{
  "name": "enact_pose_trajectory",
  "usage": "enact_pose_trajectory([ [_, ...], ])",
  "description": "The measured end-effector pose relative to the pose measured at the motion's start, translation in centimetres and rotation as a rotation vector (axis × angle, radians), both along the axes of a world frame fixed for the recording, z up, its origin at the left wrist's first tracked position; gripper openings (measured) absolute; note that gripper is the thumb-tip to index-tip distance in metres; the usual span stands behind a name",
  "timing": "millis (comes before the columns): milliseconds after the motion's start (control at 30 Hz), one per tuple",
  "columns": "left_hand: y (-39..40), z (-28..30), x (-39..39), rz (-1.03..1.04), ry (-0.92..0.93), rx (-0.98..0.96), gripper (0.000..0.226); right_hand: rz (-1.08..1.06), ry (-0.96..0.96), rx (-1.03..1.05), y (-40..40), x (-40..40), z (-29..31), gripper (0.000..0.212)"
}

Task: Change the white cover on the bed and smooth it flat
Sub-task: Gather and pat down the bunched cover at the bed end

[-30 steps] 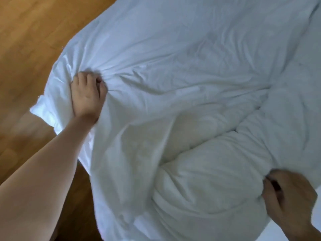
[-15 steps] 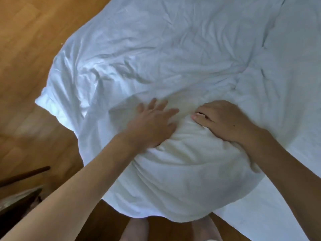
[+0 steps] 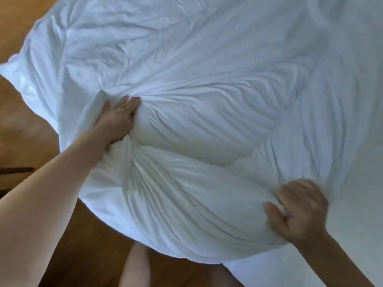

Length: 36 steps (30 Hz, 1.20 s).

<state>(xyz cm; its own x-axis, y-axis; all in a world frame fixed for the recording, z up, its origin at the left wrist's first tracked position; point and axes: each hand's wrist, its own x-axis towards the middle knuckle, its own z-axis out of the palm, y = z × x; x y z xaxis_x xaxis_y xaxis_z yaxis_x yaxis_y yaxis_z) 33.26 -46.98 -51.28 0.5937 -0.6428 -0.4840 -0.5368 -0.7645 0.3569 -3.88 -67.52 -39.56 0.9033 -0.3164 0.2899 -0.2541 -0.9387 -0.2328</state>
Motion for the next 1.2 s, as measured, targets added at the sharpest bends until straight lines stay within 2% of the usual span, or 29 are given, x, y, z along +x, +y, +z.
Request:
enact_pose_trajectory([
  [100, -0.3, -0.6, -1.0, 0.041, -0.078, -0.028, 0.051, -0.093, 0.095, -0.025, -0.3, -7.8, -0.4, 0.073],
  [167, 0.0, -0.7, -1.8, 0.042, -0.134, -0.062, 0.051, -0.112, 0.176, 0.032, 0.2, -9.3, -1.5, 0.071],
  [300, 0.4, -0.6, -1.8, 0.01, -0.224, -0.144, 0.048, -0.173, 0.408, 0.267, -1.0, -4.8, -0.2, 0.06],
  [367, 0.5, -0.3, -1.9, 0.038, -0.235, -0.166, 0.048, -0.172, 0.511, 0.382, -2.3, -1.5, 1.0, 0.044],
  [433, 0.9, 0.0, -2.3, 0.057, -0.24, -0.185, 0.048, -0.103, 0.518, 0.367, -3.4, 2.1, 0.7, 0.031],
  [533, 2.4, 0.8, -2.3, 0.006, -0.266, -0.174, 0.058, 0.12, 0.651, 0.311, -2.7, 7.4, -2.7, 0.04],
  [633, 4.5, 1.1, -2.0, -0.108, -0.309, -0.087, 0.063, 0.146, 0.876, 0.461, -1.6, 8.9, -5.6, 0.064],
  [700, 5.5, 0.8, -2.2, -0.125, -0.321, -0.067, 0.061, 0.109, 0.886, 0.499, -1.3, 8.4, -5.6, 0.081],
  [800, 5.4, 0.6, -2.9, -0.038, -0.29, -0.12, 0.053, 0.123, 0.914, 0.565, 0.0, 7.9, -4.6, 0.098],
  [933, 3.9, 1.4, -3.4, 0.268, -0.105, -0.192, 0.045, 0.091, 1.024, 0.804, 3.0, 9.4, -4.1, 0.091],
  [1000, 3.7, 1.4, -3.5, 0.322, -0.042, -0.197, 0.042, 0.103, 1.075, 0.83, 3.9, 10.1, -4.1, 0.094],
  [1033, 3.7, 1.4, -3.5, 0.321, -0.023, -0.194, 0.041, 0.12, 1.09, 0.815, 4.2, 10.0, -4.0, 0.085],
  [1100, 3.7, 1.1, -3.4, 0.317, 0.009, -0.187, 0.041, 0.132, 1.039, 0.773, 4.7, 8.9, -3.5, 0.06],
  [1167, 3.5, 1.0, -3.2, 0.315, 0.057, -0.18, 0.042, 0.009, 0.872, 0.723, 4.8, 6.5, -2.5, 0.058],
  [1200, 3.4, 0.9, -3.2, 0.318, 0.074, -0.182, 0.043, -0.077, 0.719, 0.662, 4.8, 4.8, -1.9, 0.062],
])
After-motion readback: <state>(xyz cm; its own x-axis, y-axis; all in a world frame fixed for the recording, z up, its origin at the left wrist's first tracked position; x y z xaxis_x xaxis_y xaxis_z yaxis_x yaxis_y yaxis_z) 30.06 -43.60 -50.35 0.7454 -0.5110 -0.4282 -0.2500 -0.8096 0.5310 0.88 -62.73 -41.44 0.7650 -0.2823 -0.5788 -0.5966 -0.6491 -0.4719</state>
